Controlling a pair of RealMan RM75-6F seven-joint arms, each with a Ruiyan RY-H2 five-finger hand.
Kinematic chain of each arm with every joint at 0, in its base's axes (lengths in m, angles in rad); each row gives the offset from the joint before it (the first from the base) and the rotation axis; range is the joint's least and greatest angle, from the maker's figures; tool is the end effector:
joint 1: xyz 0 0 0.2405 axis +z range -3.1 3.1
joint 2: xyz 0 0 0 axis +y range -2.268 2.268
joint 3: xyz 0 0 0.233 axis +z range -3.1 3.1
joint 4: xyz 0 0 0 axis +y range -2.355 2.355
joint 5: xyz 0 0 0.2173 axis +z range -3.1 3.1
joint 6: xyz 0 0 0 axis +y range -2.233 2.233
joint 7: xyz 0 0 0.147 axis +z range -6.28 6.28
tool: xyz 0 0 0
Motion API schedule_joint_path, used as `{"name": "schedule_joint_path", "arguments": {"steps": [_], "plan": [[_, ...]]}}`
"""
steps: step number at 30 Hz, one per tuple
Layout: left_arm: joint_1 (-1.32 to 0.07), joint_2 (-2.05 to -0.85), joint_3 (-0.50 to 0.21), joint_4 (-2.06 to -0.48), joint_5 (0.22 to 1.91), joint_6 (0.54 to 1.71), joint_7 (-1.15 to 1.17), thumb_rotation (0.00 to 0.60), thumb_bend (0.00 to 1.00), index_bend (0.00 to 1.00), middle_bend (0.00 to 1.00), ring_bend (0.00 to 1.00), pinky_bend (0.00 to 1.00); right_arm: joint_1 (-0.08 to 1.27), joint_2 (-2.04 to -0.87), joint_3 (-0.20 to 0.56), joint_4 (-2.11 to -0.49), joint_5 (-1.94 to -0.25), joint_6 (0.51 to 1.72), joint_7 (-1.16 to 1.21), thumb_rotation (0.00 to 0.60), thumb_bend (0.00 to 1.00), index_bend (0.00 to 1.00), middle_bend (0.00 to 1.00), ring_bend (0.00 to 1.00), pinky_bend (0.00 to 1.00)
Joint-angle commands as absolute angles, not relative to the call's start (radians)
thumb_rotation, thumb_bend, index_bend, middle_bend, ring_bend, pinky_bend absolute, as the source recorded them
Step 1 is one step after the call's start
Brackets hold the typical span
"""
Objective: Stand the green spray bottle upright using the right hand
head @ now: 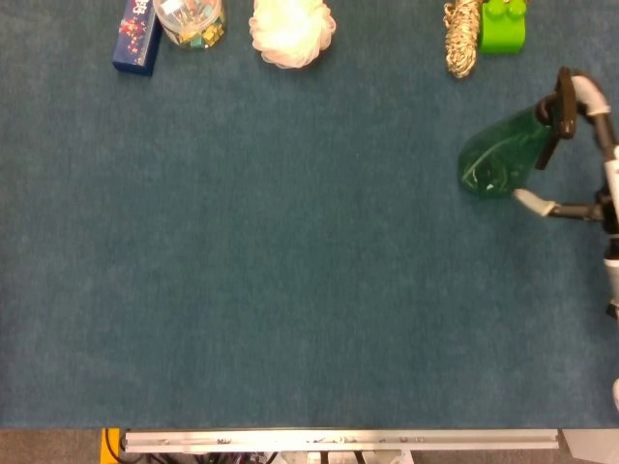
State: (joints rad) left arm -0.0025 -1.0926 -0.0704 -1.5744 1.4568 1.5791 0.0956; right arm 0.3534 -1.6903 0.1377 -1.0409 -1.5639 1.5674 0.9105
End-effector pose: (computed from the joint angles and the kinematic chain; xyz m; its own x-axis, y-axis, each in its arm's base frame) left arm -0.3151 0.1617 0.1728 0.5388 -0.0688 0.8396 0.8401 0.1181 -0.5295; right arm -0.2426 -0.2721 0.0352 -0.4941 -0.0429 0.8683 -0.8083 -0.3452 -0.4770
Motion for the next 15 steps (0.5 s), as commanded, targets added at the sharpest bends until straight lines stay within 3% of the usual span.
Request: {"name": "schedule_joint_path", "arguments": {"steps": [1, 15], "plan": [[-0.006, -1.097, -0.069, -1.575, 1.456, 1.573, 0.104, 0.6, 0.04, 0.41, 0.25, 0.16, 0.33, 0.305, -1.656, 0.169, -1.087, -1.566, 1.67, 0.83, 0.6, 0.0, 0.0, 0.0, 0.0, 0.13], [-0.025, -1.114, -0.068, -1.576, 1.446, 1.541, 0.139, 0.6, 0.04, 0.41, 0.25, 0.16, 0.33, 0.205, -1.61, 0.249, -1.114, -1.55, 1.901, 0.662, 0.6, 0.0, 0.0, 0.01, 0.0, 0.12]]}}
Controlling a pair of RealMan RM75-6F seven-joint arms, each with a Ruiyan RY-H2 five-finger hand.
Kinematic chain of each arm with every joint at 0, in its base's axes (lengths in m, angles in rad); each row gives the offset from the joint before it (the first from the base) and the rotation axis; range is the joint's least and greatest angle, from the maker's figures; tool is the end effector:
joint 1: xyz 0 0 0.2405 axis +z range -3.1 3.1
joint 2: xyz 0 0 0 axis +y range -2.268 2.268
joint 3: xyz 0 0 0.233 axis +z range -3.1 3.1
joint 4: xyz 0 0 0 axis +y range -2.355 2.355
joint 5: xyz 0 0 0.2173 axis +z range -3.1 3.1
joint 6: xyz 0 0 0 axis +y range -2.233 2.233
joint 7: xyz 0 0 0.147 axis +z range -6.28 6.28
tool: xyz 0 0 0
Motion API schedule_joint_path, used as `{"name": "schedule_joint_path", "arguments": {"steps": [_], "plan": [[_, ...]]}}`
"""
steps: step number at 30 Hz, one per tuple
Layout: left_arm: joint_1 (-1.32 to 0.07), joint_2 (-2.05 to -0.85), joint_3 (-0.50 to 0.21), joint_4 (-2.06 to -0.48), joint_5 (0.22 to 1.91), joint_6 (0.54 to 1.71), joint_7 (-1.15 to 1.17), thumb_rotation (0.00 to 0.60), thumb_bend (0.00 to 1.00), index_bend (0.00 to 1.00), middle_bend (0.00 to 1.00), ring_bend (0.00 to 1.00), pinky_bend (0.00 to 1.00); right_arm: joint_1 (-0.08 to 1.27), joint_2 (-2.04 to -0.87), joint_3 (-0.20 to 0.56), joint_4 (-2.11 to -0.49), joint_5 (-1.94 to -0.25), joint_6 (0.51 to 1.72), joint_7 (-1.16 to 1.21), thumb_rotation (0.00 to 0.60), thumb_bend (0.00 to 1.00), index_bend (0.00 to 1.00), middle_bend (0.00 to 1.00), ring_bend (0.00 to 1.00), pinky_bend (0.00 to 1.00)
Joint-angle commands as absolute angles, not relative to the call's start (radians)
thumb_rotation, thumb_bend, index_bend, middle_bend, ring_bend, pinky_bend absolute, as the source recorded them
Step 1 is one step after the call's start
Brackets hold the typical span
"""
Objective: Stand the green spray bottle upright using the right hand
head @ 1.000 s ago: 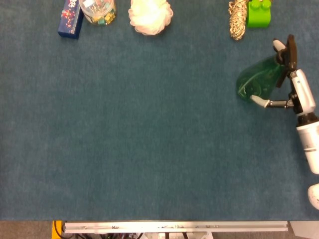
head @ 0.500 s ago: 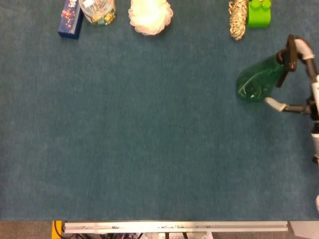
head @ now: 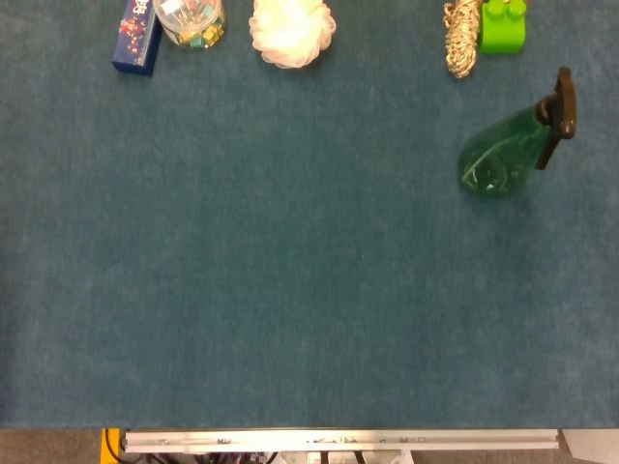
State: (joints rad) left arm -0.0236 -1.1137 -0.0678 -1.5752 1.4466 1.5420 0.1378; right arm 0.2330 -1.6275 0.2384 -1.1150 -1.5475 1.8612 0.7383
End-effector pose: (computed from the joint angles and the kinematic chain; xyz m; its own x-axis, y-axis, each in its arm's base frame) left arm -0.3139 0.1679 0.1614 0.5521 -0.0349 0.8330 0.8307 0.1079 -0.5461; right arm -0.2575 -0.2396 0.1047 -0.4282 0.3513 0.8326 -0.8603 -0.4404 -0.2566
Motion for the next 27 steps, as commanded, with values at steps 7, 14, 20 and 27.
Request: {"name": "schedule_joint_path", "arguments": {"steps": [7, 14, 20, 27], "plan": [[-0.032, -1.118, -0.067, -1.583, 1.455, 1.537, 0.143, 0.6, 0.04, 0.41, 0.25, 0.16, 0.33, 0.135, -1.506, 0.23, -1.236, -1.484, 1.861, 0.242, 0.6, 0.0, 0.0, 0.04, 0.0, 0.12], [-0.039, -1.121, -0.071, -1.594, 1.449, 1.531, 0.14, 0.6, 0.04, 0.41, 0.25, 0.16, 0.33, 0.084, -1.339, 0.21, -1.48, -1.324, 1.71, -0.17, 0.6, 0.0, 0.08, 0.08, 0.0, 0.12], [-0.046, -1.12, -0.076, -1.598, 1.442, 1.522, 0.138, 0.6, 0.04, 0.41, 0.25, 0.16, 0.33, 0.065, -1.273, 0.213, -1.55, -1.217, 1.642, -0.314, 0.6, 0.0, 0.08, 0.09, 0.0, 0.12], [-0.067, -1.12, -0.081, -1.58, 1.431, 1.484, 0.103, 0.6, 0.04, 0.41, 0.25, 0.16, 0.33, 0.045, -1.22, 0.248, -1.606, -1.175, 1.626, -0.251, 0.6, 0.0, 0.08, 0.09, 0.0, 0.12]]}}
